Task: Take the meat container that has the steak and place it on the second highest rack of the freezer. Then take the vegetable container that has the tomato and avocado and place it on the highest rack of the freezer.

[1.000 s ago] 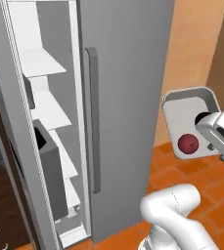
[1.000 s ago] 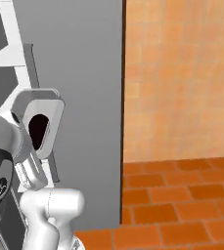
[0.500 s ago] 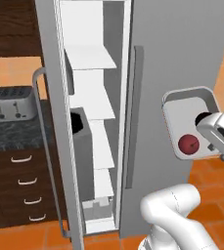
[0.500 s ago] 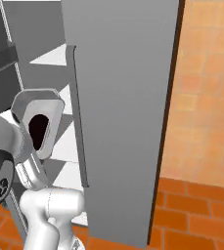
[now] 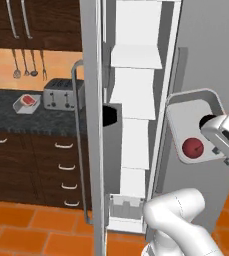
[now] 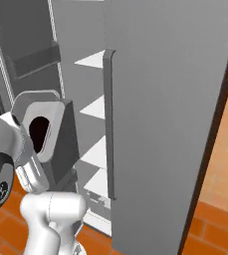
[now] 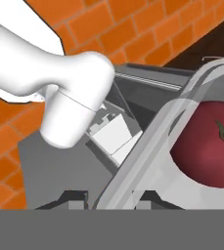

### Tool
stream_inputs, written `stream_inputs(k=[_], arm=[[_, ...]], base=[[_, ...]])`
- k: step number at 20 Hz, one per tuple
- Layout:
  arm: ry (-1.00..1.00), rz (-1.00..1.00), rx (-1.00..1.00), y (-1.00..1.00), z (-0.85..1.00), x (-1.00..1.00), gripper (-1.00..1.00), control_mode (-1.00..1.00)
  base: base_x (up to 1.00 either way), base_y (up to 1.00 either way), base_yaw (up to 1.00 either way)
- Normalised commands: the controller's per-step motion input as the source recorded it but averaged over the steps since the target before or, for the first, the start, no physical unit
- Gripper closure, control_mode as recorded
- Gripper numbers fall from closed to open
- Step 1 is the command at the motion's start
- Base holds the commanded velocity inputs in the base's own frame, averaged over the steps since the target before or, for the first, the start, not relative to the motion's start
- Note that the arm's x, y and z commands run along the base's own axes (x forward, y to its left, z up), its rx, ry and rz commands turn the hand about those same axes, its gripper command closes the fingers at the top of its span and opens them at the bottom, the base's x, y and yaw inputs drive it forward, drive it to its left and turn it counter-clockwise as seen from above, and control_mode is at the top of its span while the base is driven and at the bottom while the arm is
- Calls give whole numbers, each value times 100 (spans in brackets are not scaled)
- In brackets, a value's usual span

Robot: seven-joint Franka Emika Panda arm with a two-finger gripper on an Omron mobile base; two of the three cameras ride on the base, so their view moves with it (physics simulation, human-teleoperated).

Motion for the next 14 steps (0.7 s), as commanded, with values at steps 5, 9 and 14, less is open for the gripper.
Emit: stream_inputs(k=[5, 9, 14], arm=[[0, 0, 0, 0, 0, 0, 100, 100], [0, 0, 0, 0, 0, 0, 100, 100], [-3, 3, -2, 14, 9, 2, 100, -100]], base=[[67, -6, 23], [38, 1, 13], [0, 31, 7]])
